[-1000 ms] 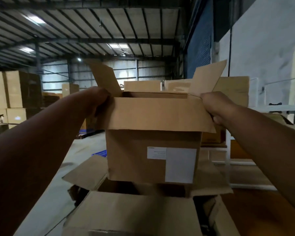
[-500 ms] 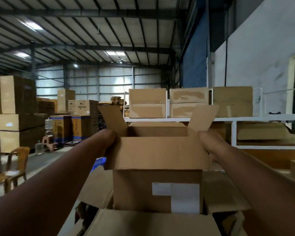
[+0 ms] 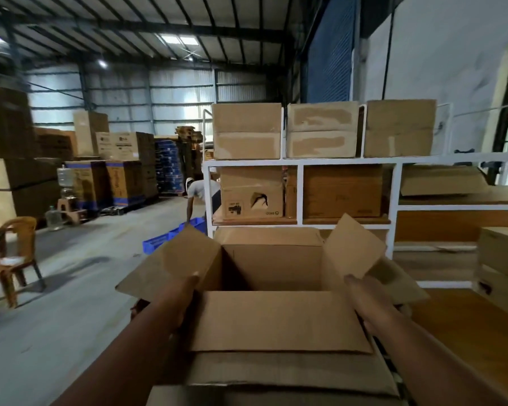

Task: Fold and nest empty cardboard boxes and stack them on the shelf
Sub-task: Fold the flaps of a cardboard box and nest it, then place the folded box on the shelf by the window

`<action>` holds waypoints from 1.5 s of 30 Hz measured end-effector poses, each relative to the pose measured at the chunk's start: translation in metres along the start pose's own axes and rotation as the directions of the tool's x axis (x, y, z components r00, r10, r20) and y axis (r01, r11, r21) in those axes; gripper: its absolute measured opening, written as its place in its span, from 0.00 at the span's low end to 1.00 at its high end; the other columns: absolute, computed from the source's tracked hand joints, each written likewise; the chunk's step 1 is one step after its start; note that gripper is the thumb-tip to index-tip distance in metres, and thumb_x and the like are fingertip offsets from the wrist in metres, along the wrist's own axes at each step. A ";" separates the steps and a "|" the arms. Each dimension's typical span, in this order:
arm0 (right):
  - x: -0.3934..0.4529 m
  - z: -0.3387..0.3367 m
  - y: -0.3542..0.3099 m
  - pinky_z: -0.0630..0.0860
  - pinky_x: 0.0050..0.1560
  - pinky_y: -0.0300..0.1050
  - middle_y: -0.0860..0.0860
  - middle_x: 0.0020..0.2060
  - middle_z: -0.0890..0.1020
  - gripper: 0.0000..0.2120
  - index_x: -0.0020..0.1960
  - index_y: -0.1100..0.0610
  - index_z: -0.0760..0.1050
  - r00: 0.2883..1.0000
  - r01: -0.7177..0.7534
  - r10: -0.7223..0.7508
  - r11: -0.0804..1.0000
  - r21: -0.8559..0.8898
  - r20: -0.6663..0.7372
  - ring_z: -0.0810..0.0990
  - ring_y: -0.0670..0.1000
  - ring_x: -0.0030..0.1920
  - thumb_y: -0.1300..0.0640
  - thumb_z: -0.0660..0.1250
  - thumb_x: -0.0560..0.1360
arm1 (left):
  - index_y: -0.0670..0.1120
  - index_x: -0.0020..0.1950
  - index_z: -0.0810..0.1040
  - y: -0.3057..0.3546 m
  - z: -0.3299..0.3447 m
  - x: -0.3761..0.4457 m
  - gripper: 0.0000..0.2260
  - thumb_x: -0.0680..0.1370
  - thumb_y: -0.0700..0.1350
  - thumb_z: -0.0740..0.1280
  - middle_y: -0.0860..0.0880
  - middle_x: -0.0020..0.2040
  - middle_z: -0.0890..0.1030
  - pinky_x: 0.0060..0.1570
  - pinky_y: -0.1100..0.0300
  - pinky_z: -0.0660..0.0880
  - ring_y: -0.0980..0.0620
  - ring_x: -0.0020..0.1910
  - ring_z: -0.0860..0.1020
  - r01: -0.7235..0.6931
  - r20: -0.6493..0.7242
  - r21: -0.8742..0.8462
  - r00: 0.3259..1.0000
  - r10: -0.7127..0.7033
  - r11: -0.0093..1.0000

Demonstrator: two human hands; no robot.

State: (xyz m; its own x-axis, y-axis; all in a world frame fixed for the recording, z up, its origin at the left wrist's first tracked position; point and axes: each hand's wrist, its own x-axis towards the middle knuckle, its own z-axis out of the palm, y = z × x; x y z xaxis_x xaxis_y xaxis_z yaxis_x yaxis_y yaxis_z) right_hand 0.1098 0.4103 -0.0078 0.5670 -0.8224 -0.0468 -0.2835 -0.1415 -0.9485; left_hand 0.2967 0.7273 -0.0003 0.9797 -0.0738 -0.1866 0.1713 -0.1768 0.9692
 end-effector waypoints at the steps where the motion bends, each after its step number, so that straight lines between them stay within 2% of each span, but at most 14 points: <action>1: -0.002 -0.001 -0.001 0.80 0.55 0.58 0.61 0.49 0.84 0.14 0.50 0.58 0.80 1.000 0.011 -0.011 1.000 -0.001 -0.010 0.82 0.63 0.51 0.49 0.63 0.85 | 0.41 0.55 0.77 0.000 -0.001 -0.002 0.15 0.84 0.54 0.69 0.44 0.41 0.73 0.46 0.50 0.73 0.46 0.38 0.71 0.006 -0.009 0.009 1.000 -0.006 1.000; 4: -0.002 -0.005 0.001 0.83 0.55 0.62 0.62 0.45 0.85 0.17 0.48 0.58 0.82 0.999 0.033 -0.034 0.999 -0.013 -0.040 0.85 0.65 0.49 0.45 0.65 0.84 | 0.42 0.45 0.75 0.004 -0.007 -0.007 0.15 0.85 0.51 0.69 0.42 0.37 0.74 0.33 0.57 0.66 0.46 0.32 0.71 0.067 0.001 0.004 0.998 -0.067 0.998; 7: 0.008 -0.013 0.027 0.82 0.48 0.59 0.62 0.41 0.86 0.19 0.43 0.58 0.85 0.996 0.073 -0.076 0.996 -0.056 -0.051 0.85 0.64 0.43 0.42 0.68 0.78 | 0.40 0.51 0.80 0.001 -0.016 -0.027 0.09 0.84 0.46 0.71 0.42 0.43 0.81 0.33 0.54 0.71 0.45 0.38 0.78 0.094 -0.007 -0.063 0.996 -0.094 0.994; 9: -0.020 -0.018 0.026 0.83 0.52 0.61 0.56 0.38 0.86 0.18 0.40 0.55 0.85 0.985 0.132 -0.141 0.987 -0.091 -0.100 0.85 0.59 0.42 0.42 0.69 0.79 | 0.44 0.55 0.84 -0.011 -0.019 -0.048 0.07 0.83 0.47 0.72 0.44 0.50 0.84 0.40 0.51 0.77 0.45 0.46 0.82 -0.017 -0.073 0.060 0.997 0.021 0.998; 11: -0.052 -0.022 0.026 0.80 0.47 0.51 0.52 0.45 0.86 0.09 0.47 0.51 0.85 0.966 0.196 -0.216 0.970 -0.147 -0.142 0.83 0.53 0.46 0.48 0.71 0.82 | 0.50 0.57 0.83 -0.030 -0.014 -0.081 0.06 0.83 0.50 0.71 0.48 0.52 0.84 0.44 0.52 0.80 0.50 0.48 0.82 -0.202 -0.118 0.288 0.962 0.244 0.936; 14: -0.085 -0.025 0.036 0.75 0.46 0.47 0.49 0.55 0.85 0.10 0.62 0.49 0.84 0.922 0.289 -0.344 0.917 -0.274 -0.180 0.81 0.48 0.52 0.49 0.72 0.82 | 0.54 0.62 0.79 -0.056 0.007 -0.129 0.11 0.82 0.56 0.71 0.52 0.60 0.79 0.55 0.51 0.80 0.54 0.54 0.76 -0.356 -0.093 0.632 0.847 0.523 0.688; 19: -0.124 -0.036 0.054 0.70 0.47 0.33 0.40 0.52 0.78 0.10 0.60 0.45 0.78 0.816 0.531 -0.561 0.635 -0.562 0.137 0.78 0.41 0.53 0.42 0.67 0.83 | 0.60 0.63 0.78 -0.073 0.048 -0.178 0.19 0.78 0.66 0.60 0.55 0.65 0.76 0.68 0.42 0.74 0.48 0.66 0.74 -0.563 0.272 0.787 0.684 0.676 0.253; 22: -0.136 -0.052 0.063 0.73 0.69 0.48 0.47 0.70 0.76 0.25 0.72 0.43 0.71 0.830 0.484 -0.510 0.456 -0.747 0.226 0.73 0.52 0.73 0.32 0.54 0.82 | 0.58 0.80 0.68 -0.075 0.086 -0.198 0.31 0.79 0.69 0.57 0.48 0.83 0.66 0.81 0.30 0.52 0.38 0.84 0.59 -0.705 0.523 0.706 0.581 0.624 0.064; 25: -0.139 -0.084 0.070 0.52 0.84 0.66 0.49 0.86 0.56 0.38 0.84 0.42 0.53 0.899 0.381 -0.385 0.455 -0.805 0.208 0.49 0.57 0.87 0.28 0.39 0.77 | 0.60 0.87 0.44 -0.065 0.125 -0.220 0.40 0.80 0.75 0.51 0.49 0.89 0.42 0.80 0.28 0.37 0.40 0.85 0.33 -0.836 0.715 0.545 0.429 0.552 -0.056; 28: -0.135 -0.127 0.082 0.47 0.85 0.66 0.50 0.88 0.48 0.46 0.86 0.42 0.47 0.924 0.294 -0.363 0.470 -0.832 0.121 0.41 0.57 0.87 0.22 0.37 0.74 | 0.62 0.85 0.31 -0.056 0.163 -0.236 0.41 0.80 0.77 0.45 0.53 0.86 0.31 0.81 0.33 0.34 0.47 0.82 0.24 -0.910 0.791 0.413 0.342 0.507 -0.031; 32: -0.132 -0.196 0.100 0.45 0.85 0.64 0.51 0.88 0.47 0.62 0.87 0.45 0.44 0.955 0.154 -0.296 0.526 -0.837 -0.010 0.41 0.56 0.87 0.13 0.25 0.62 | 0.56 0.89 0.46 -0.057 0.229 -0.257 0.41 0.81 0.77 0.44 0.49 0.89 0.42 0.82 0.33 0.38 0.46 0.85 0.32 -0.967 0.822 0.250 0.184 0.539 -0.052; 35: -0.128 -0.248 0.118 0.43 0.85 0.64 0.49 0.88 0.46 0.57 0.87 0.44 0.44 0.962 0.059 -0.249 0.583 -0.810 -0.109 0.40 0.54 0.87 0.14 0.34 0.66 | 0.55 0.89 0.49 -0.055 0.284 -0.279 0.42 0.80 0.78 0.42 0.48 0.89 0.46 0.83 0.35 0.37 0.46 0.87 0.36 -0.991 0.839 0.128 0.087 0.537 -0.039; 40: -0.105 -0.335 0.162 0.44 0.85 0.66 0.46 0.88 0.47 0.51 0.87 0.43 0.45 0.953 -0.089 -0.159 0.665 -0.742 -0.257 0.41 0.52 0.87 0.17 0.43 0.72 | 0.58 0.88 0.42 -0.051 0.388 -0.327 0.48 0.73 0.83 0.37 0.51 0.89 0.43 0.83 0.34 0.42 0.48 0.87 0.37 -0.998 0.885 0.067 0.059 0.461 -0.001; 45: -0.059 -0.434 0.209 0.39 0.85 0.64 0.45 0.88 0.43 0.54 0.88 0.42 0.42 0.955 -0.163 -0.044 0.750 -0.641 -0.294 0.37 0.51 0.87 0.14 0.45 0.70 | 0.62 0.85 0.36 -0.047 0.503 -0.375 0.51 0.68 0.87 0.36 0.51 0.88 0.40 0.84 0.35 0.42 0.48 0.87 0.37 -0.993 0.928 0.116 0.121 0.352 0.036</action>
State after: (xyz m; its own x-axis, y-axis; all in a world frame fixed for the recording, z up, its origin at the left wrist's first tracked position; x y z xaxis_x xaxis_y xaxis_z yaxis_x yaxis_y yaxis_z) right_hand -0.3187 0.1904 -0.0671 0.3263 -0.9410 0.0893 -0.8007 -0.3254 -0.5030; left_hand -0.1314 0.2695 -0.0566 0.0819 -0.9821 0.1694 -0.9783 -0.0468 0.2017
